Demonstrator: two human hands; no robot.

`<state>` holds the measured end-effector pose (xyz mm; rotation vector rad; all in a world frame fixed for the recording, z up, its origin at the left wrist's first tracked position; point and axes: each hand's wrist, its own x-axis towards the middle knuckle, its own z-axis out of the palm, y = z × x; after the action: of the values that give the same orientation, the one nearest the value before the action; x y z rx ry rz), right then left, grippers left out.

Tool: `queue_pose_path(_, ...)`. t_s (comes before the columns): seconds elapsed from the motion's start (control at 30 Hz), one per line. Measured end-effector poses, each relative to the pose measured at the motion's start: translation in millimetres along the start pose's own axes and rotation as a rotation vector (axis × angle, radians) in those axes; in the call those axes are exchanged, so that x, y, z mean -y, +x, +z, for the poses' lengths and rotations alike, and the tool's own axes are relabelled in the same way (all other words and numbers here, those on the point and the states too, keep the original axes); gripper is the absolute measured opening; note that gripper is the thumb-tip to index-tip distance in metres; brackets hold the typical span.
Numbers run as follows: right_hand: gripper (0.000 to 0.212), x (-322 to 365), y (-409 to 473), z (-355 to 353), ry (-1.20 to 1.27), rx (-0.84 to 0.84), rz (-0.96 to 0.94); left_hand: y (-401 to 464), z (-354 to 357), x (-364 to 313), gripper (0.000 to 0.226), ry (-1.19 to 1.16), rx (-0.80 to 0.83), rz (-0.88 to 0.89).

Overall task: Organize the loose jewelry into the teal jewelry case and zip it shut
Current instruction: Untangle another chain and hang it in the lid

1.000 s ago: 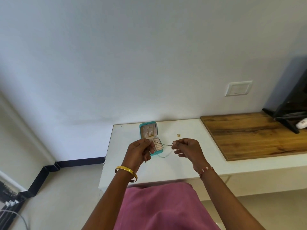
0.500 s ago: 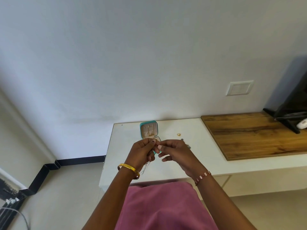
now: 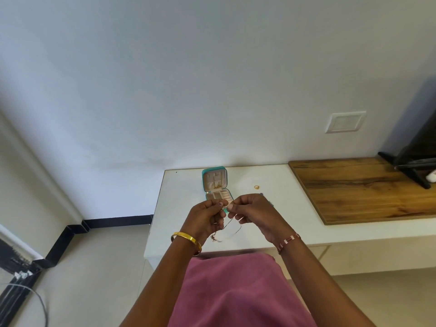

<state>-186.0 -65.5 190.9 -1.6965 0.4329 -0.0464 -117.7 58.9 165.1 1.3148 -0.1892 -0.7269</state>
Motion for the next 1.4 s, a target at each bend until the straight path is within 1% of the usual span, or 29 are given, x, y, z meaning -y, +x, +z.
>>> queue_pose_path(0.07, 0.012, 1, 1, -1, 0.005, 0.043, 0.011, 1, -1, 1, 0.016, -0.063, 0.006, -0.065)
queue_pose_path(0.13, 0.018, 2, 2, 0, 0.020, 0.088, 0.027, 2, -1, 2, 0.016, -0.077, -0.011, -0.101)
queue_pose_path(0.27, 0.022, 5, 4, 4, 0.016, 0.123, 0.023, 2, -1, 1, 0.016, 0.079, -0.071, -0.073)
queue_pose_path(0.33, 0.019, 8, 4, 4, -0.053, 0.118, -0.001, 1, 0, 0, 0.023, 0.151, -0.051, -0.049)
queue_pose_path(0.4, 0.016, 12, 4, 5, -0.115, 0.114, -0.032, 0, 1, -3, 0.025, 0.249, -0.014, -0.020)
queue_pose_path(0.53, 0.017, 21, 4, 2, -0.223, 0.096, -0.093, 1, 3, -10, 0.011, 0.371, -0.017, 0.035)
queue_pose_path(0.63, 0.016, 26, 3, -3, -0.272, 0.074, -0.113, 0, 2, -13, 0.015, 0.437, -0.018, 0.055)
queue_pose_path(0.7, 0.016, 28, 2, -5, -0.250, 0.065, -0.107, -1, 1, -14, 0.012, 0.359, -0.027, 0.068)
queue_pose_path(0.8, 0.019, 27, 2, -7, -0.227, 0.054, -0.077, -2, -2, -16, 0.021, 0.074, -0.051, 0.086)
queue_pose_path(0.93, 0.029, 19, 1, -5, -0.164, 0.121, -0.083, -5, -5, -18, 0.028, -0.257, -0.024, 0.083)
queue_pose_path(1.0, 0.031, 14, 1, -3, -0.070, 0.148, -0.085, -6, -6, -17, 0.031, -0.415, -0.017, 0.074)
queue_pose_path(1.1, 0.034, 8, 2, -5, 0.192, 0.162, -0.073, -5, -10, -15, 0.036, -0.599, -0.038, 0.046)
queue_pose_path(1.17, 0.037, 4, 4, -6, 0.355, 0.167, -0.058, -4, -12, -14, 0.035, -0.647, -0.058, 0.035)
queue_pose_path(1.23, 0.032, 0, 6, -6, 0.494, 0.156, -0.036, -4, -11, -13, 0.032, -0.646, -0.050, 0.033)
queue_pose_path(1.33, 0.018, -6, 10, -6, 0.596, 0.132, -0.019, -5, -9, -13, 0.028, -0.594, -0.020, 0.052)
queue_pose_path(1.4, 0.017, -9, 12, -7, 0.620, 0.125, -0.023, -5, -9, -14, 0.027, -0.538, 0.002, 0.058)
